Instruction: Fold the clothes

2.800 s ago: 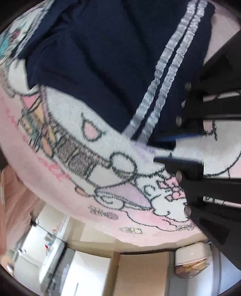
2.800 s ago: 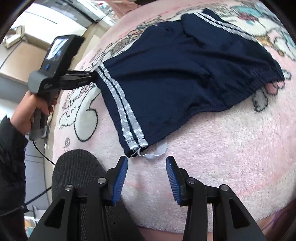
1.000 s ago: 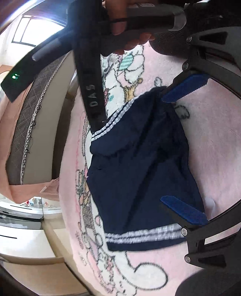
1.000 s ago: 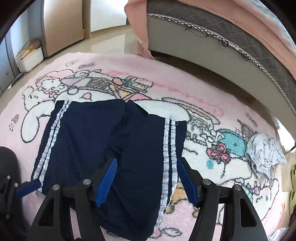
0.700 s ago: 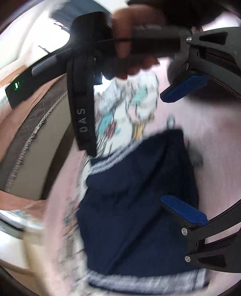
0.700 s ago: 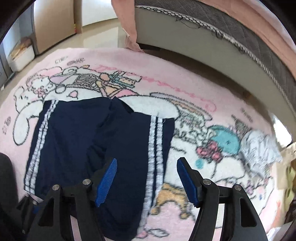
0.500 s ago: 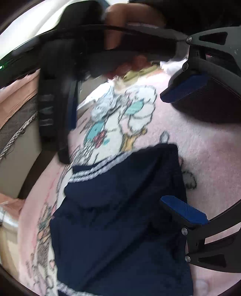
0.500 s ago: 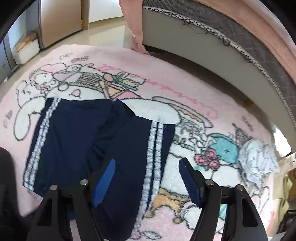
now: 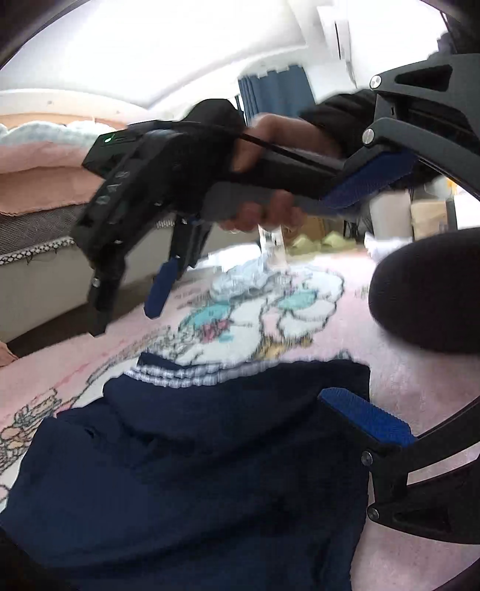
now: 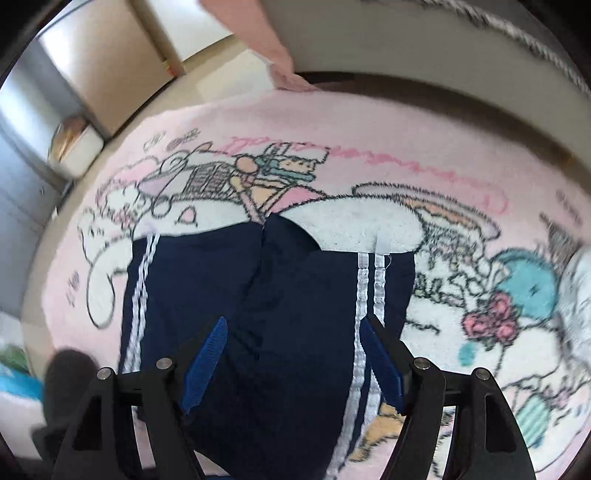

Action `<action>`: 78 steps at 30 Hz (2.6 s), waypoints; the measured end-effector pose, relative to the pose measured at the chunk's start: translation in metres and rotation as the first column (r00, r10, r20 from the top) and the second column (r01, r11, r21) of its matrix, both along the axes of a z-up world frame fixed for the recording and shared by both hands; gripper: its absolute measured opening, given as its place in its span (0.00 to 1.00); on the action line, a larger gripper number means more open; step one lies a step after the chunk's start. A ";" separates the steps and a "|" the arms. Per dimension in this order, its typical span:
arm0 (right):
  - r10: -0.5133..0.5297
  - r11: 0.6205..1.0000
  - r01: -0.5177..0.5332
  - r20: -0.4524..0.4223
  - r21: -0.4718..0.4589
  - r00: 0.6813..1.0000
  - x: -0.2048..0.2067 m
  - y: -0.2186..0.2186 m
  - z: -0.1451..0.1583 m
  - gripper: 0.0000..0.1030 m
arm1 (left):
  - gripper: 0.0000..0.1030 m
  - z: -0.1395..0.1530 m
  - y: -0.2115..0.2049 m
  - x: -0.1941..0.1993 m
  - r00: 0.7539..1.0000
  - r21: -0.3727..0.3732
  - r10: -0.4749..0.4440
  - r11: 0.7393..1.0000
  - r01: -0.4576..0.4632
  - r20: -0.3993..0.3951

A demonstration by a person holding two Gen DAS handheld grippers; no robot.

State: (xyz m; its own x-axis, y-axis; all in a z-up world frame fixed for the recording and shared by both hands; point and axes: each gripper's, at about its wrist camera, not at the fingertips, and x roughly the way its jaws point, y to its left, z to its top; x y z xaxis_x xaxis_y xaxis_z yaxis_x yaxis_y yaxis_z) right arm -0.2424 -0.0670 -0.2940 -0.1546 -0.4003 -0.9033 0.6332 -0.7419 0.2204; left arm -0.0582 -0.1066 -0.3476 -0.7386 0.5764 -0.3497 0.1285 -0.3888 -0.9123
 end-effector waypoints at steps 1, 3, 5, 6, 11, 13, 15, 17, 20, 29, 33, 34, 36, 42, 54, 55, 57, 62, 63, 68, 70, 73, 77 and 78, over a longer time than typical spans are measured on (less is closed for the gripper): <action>-0.010 1.000 0.010 0.019 -0.002 1.000 -0.007 0.000 -0.003 0.72 | 0.97 0.000 0.002 -0.001 1.000 -0.040 0.005 0.999 -0.004 0.014; -0.021 1.000 0.021 0.058 -0.006 0.998 -0.022 0.000 -0.009 0.72 | 0.97 0.001 0.006 -0.002 0.999 -0.121 0.016 0.993 -0.011 0.040; -0.046 0.999 0.045 0.077 0.008 0.996 -0.035 0.000 -0.013 0.72 | 0.97 0.003 0.011 -0.003 0.998 -0.192 0.020 0.981 -0.009 0.056; -0.052 0.999 0.051 0.081 0.015 0.995 -0.039 -0.001 -0.015 0.72 | 0.97 0.003 0.013 -0.004 0.998 -0.227 0.022 0.974 -0.007 0.064; -0.038 0.999 0.037 0.155 0.008 0.987 -0.053 -0.009 -0.023 0.72 | 0.97 0.012 0.024 -0.004 0.997 -0.403 0.044 0.915 -0.017 0.057; -0.040 0.999 0.041 0.217 -0.001 0.975 -0.056 -0.012 -0.029 0.72 | 0.97 0.018 0.023 -0.009 0.998 -0.455 0.056 0.890 -0.034 0.035; -0.027 1.000 0.025 0.223 0.013 0.974 -0.055 -0.017 -0.030 0.71 | 0.97 0.023 0.018 -0.010 0.995 -0.510 0.101 0.856 -0.084 0.005; -0.013 0.999 0.004 0.215 0.042 0.977 -0.053 -0.021 -0.032 0.71 | 0.97 0.022 0.011 -0.010 0.985 -0.547 0.172 0.824 -0.145 -0.003; -0.011 0.995 -0.010 0.204 0.100 0.979 -0.052 -0.027 -0.035 0.68 | 0.97 0.013 0.009 -0.012 0.981 -0.546 0.193 0.825 -0.147 0.027; 0.047 0.984 -0.072 0.151 0.164 0.987 -0.046 -0.030 -0.029 0.62 | 0.95 0.017 0.118 0.004 0.993 -0.969 -0.116 0.248 0.020 -0.009; 0.050 0.987 -0.075 0.168 0.142 0.984 -0.044 -0.020 -0.030 0.62 | 0.95 0.001 0.158 0.010 0.973 -0.992 -0.225 -0.127 0.013 0.042; 0.049 0.987 -0.074 0.170 0.142 0.984 -0.043 -0.017 -0.031 0.62 | 0.95 -0.005 0.165 0.008 0.970 -0.975 -0.236 -0.222 0.009 0.063; 0.041 0.988 -0.066 0.179 0.137 0.983 -0.042 -0.011 -0.035 0.62 | 0.95 -0.018 0.175 0.007 0.969 -0.904 -0.229 -0.427 -0.014 0.093; 0.010 0.996 -0.032 0.234 0.087 0.972 -0.043 0.010 -0.047 0.62 | 0.95 -0.022 0.184 0.012 0.956 -0.801 -0.262 -0.596 -0.055 0.129; -0.055 0.998 0.041 0.281 0.056 0.958 -0.043 0.042 -0.055 0.62 | 0.96 -0.028 0.178 0.011 0.946 -0.756 -0.273 -0.652 -0.051 0.172; -0.054 0.998 0.039 0.284 0.056 0.957 -0.042 0.042 -0.056 0.62 | 0.96 -0.028 0.178 0.010 0.947 -0.764 -0.274 -0.643 -0.048 0.171; -0.044 0.998 0.029 0.286 0.058 0.957 -0.039 0.042 -0.056 0.62 | 0.96 -0.026 0.175 0.005 0.948 -0.787 -0.270 -0.616 -0.033 0.171; -0.030 0.998 0.013 0.291 0.059 0.956 -0.034 0.041 -0.059 0.62 | 0.65 -0.023 0.167 -0.009 0.950 -0.837 -0.251 -0.546 0.019 0.186; -0.030 0.998 0.013 0.293 0.059 0.956 -0.034 0.041 -0.060 0.62 | 0.55 -0.025 0.167 -0.012 0.950 -0.836 -0.249 -0.548 0.022 0.188; -0.042 0.998 0.024 0.297 0.063 0.954 -0.039 0.043 -0.063 0.62 | 0.36 -0.037 0.174 -0.015 0.938 -0.830 -0.263 -0.555 0.045 0.227; -0.046 0.997 0.026 0.296 0.070 0.954 -0.041 0.045 -0.063 0.62 | 0.28 -0.038 0.177 -0.015 0.935 -0.833 -0.273 -0.552 0.039 0.225; -0.059 0.996 0.035 0.293 0.084 0.954 -0.045 0.049 -0.065 0.62 | 0.17 -0.036 0.179 -0.016 0.936 -0.845 -0.280 -0.533 0.033 0.214; -0.089 0.994 0.064 0.303 0.091 0.949 -0.051 0.054 -0.066 0.62 | 0.05 -0.027 0.179 -0.021 0.935 -0.892 -0.296 -0.451 0.043 0.195; -0.096 0.993 0.072 0.310 0.090 0.946 -0.053 0.054 -0.066 0.62 | 0.03 -0.024 0.180 -0.022 0.932 -0.909 -0.304 -0.413 0.056 0.195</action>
